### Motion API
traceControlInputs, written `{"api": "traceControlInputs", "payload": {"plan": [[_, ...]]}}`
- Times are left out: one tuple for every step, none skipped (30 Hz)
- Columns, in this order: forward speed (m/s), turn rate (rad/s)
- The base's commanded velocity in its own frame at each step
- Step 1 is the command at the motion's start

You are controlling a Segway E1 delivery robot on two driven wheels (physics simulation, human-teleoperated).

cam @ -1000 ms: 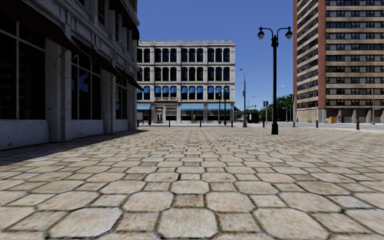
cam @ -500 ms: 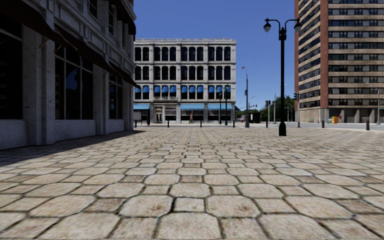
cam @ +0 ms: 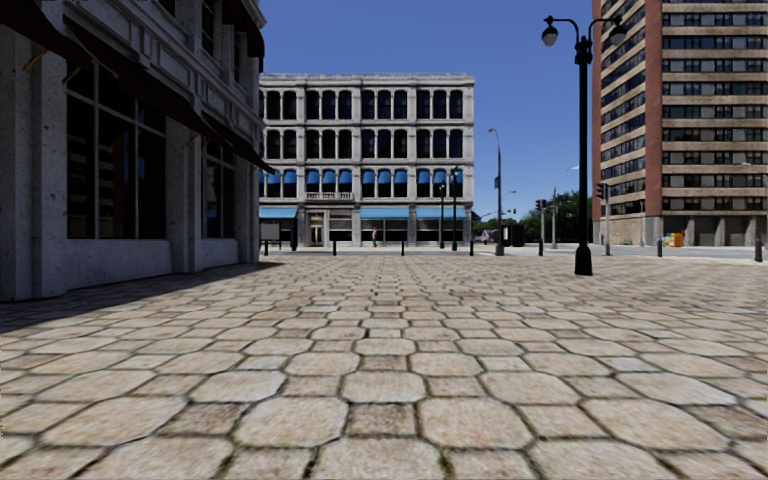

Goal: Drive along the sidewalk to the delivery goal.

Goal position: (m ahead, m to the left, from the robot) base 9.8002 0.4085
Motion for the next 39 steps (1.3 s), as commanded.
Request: {"api": "traceControlInputs", "payload": {"plan": [[1.75,0.00],[1.75,0.00],[1.75,0.00],[1.75,0.00],[1.75,0.00],[1.75,0.00],[1.75,0.00],[1.75,0.00],[1.75,0.00],[1.75,0.19],[1.75,0.29],[1.75,0.38],[1.75,0.38],[1.75,0.45],[1.75,0.46],[1.75,0.46],[1.75,0.26],[1.75,0.02],[1.75,0.00],[1.75,0.00],[1.75,0.00],[1.75,0.00],[1.75,0.00],[1.75,0.00],[1.75,0.00],[1.75,0.00],[1.75,0.00],[1.75,0.00],[1.75,0.00],[1.75,0.00],[1.75,0.00],[1.75,0.00],[1.75,0.00],[1.75,0.00],[1.75,0.00],[1.75,0.00],[1.75,0.00],[1.75,0.00],[1.75,0.00]]}}
